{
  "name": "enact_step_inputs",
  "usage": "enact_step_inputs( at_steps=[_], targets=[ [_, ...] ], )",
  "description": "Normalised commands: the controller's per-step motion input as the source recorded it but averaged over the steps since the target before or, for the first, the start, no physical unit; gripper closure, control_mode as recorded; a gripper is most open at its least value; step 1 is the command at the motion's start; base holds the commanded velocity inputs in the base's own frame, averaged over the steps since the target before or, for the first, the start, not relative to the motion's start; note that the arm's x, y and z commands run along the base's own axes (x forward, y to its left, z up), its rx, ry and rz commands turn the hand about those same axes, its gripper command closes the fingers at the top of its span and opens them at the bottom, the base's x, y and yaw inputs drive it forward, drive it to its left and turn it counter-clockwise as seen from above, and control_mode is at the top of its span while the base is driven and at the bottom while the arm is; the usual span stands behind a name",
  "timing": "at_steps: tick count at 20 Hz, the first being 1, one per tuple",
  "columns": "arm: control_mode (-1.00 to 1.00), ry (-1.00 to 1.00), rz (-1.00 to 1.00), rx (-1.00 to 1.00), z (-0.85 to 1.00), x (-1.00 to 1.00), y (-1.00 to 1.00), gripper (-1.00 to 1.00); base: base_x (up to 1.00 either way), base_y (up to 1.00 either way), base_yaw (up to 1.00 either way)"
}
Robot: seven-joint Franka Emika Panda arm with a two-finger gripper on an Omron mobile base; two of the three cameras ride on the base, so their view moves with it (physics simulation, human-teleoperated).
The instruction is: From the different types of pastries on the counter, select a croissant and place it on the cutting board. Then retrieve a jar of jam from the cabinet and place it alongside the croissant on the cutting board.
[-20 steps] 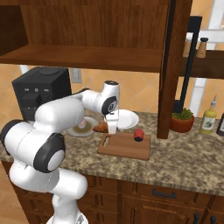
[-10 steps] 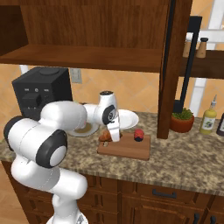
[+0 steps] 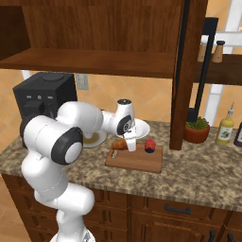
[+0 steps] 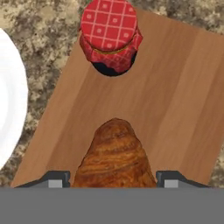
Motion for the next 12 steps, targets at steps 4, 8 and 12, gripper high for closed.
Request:
enact_step_inputs(
  at_steps=[4, 8, 12],
  targets=[
    [-1.0, 0.05, 0.0, 0.0, -0.23, -0.02, -0.04, 1.0, 0.0, 0.0, 0.0],
    [-1.0, 0.02, 0.02, 0.0, -0.37, -0.01, -0.1, -1.0, 0.0, 0.0, 0.0],
    [-1.0, -0.01, 0.06, 0.0, -0.13, 0.0, -0.2, -1.0, 0.0, 0.0, 0.0]
  ],
)
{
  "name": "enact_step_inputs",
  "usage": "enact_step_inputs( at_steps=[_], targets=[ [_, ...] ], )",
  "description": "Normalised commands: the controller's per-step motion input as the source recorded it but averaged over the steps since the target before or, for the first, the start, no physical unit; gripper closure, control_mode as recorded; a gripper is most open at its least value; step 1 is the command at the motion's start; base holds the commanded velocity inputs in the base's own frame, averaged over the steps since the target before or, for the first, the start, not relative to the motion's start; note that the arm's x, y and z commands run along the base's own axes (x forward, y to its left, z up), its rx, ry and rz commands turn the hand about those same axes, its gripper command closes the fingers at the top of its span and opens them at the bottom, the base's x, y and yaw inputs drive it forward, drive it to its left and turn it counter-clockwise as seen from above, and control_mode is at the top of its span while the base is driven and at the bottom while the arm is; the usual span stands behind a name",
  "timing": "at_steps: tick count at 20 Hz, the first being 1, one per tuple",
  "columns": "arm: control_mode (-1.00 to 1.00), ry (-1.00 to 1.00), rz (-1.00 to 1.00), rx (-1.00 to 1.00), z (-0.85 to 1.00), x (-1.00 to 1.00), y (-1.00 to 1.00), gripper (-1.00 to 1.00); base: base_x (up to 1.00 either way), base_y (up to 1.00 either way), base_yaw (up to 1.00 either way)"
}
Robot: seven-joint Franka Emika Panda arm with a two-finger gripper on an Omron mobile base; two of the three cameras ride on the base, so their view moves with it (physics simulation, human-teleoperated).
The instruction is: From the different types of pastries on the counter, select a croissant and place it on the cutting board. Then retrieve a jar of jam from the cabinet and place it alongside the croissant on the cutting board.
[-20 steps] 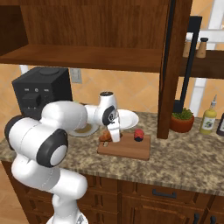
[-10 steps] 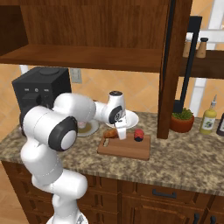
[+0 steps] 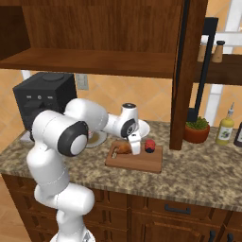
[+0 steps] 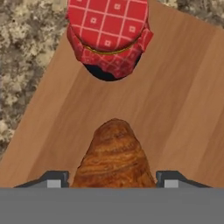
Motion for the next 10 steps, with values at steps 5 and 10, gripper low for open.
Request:
enact_step_inputs(
  at_steps=[5, 10],
  targets=[
    [-1.0, -0.21, 0.1, 0.0, 0.0, -0.01, -0.05, -1.0, 0.0, 0.0, 0.0],
    [-1.0, -0.31, 0.04, 0.0, 0.46, 0.0, 0.19, -1.0, 0.0, 0.0, 0.0]
  ],
)
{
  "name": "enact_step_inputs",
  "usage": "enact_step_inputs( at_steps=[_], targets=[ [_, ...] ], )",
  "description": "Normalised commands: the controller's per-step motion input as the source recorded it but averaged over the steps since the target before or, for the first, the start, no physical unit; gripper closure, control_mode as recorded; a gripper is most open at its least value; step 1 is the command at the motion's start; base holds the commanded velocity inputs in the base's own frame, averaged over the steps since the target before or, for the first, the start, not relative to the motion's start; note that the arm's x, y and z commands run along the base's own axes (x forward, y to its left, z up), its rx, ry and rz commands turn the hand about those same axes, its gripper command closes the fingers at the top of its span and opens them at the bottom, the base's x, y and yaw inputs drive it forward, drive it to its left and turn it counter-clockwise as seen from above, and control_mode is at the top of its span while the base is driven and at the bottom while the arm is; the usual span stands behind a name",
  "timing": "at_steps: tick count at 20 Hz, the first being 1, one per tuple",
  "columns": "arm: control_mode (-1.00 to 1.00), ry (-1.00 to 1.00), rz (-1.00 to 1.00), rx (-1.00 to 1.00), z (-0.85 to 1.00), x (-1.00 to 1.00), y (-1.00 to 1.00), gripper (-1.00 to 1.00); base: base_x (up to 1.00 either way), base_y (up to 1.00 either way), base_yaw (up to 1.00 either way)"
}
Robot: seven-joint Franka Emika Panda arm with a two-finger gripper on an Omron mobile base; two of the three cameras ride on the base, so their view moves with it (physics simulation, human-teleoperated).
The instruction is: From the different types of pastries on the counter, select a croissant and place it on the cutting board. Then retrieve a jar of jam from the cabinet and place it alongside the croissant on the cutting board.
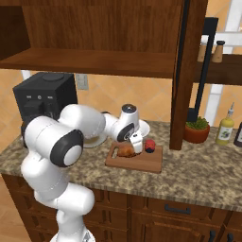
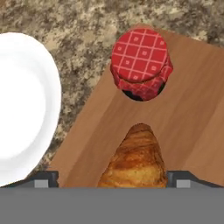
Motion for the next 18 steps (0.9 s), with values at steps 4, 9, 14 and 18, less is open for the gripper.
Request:
enact_step_inputs(
  at_steps=[4, 9, 14, 18],
  targets=[
    [-1.0, -0.04, 0.0, 0.04, 0.96, -0.54, 0.47, -1.0, 0.0, 0.0, 0.0],
    [-1.0, 0.19, -0.11, 0.32, 0.86, -0.89, 0.49, -1.0, 0.0, 0.0, 0.0],
    [-1.0, 0.28, -0.17, 0.51, 0.92, -1.0, 0.17, -1.0, 0.0, 0.0, 0.0],
    [-1.0, 0.08, -0.1, 0.21, 0.55, -1.0, 0.43, -1.0, 0.0, 0.0, 0.0]
  ],
)
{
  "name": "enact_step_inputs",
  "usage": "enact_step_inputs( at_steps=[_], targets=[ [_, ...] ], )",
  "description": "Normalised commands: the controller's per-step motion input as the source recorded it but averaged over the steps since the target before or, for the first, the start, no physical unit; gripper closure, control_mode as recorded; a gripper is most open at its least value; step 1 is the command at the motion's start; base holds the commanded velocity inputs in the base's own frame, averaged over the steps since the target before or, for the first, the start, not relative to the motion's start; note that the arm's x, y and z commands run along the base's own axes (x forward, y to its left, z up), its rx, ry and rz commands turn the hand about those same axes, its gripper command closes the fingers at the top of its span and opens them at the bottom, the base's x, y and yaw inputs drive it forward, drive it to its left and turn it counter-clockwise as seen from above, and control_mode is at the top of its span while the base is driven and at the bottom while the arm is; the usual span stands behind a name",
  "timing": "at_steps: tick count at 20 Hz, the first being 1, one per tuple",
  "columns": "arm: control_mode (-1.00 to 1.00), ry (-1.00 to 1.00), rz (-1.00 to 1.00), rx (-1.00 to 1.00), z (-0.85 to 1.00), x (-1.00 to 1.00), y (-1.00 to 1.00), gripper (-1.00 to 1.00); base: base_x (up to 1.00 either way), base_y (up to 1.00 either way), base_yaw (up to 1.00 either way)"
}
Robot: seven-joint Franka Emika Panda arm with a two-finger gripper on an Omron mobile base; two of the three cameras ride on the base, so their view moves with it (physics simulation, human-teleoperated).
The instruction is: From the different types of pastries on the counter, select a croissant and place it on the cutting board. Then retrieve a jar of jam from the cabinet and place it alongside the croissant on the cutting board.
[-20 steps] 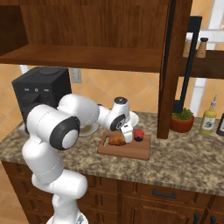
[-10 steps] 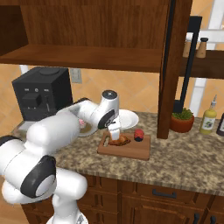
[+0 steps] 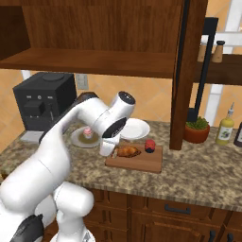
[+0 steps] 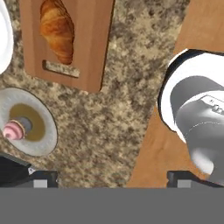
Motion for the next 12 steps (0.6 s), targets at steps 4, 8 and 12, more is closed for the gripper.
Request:
enact_step_inputs(
  at_steps=[4, 8, 12],
  targets=[
    [-1.0, -0.01, -0.09, -0.04, -0.45, -1.0, 0.98, -1.0, 0.0, 0.0, 0.0],
    [-1.0, -0.04, -0.09, -0.09, -0.95, -1.0, 1.0, -1.0, 0.0, 0.0, 0.0],
    [-1.0, -0.02, -0.11, -0.01, -0.73, -1.0, 1.0, -1.0, 0.0, 0.0, 0.0]
  ],
)
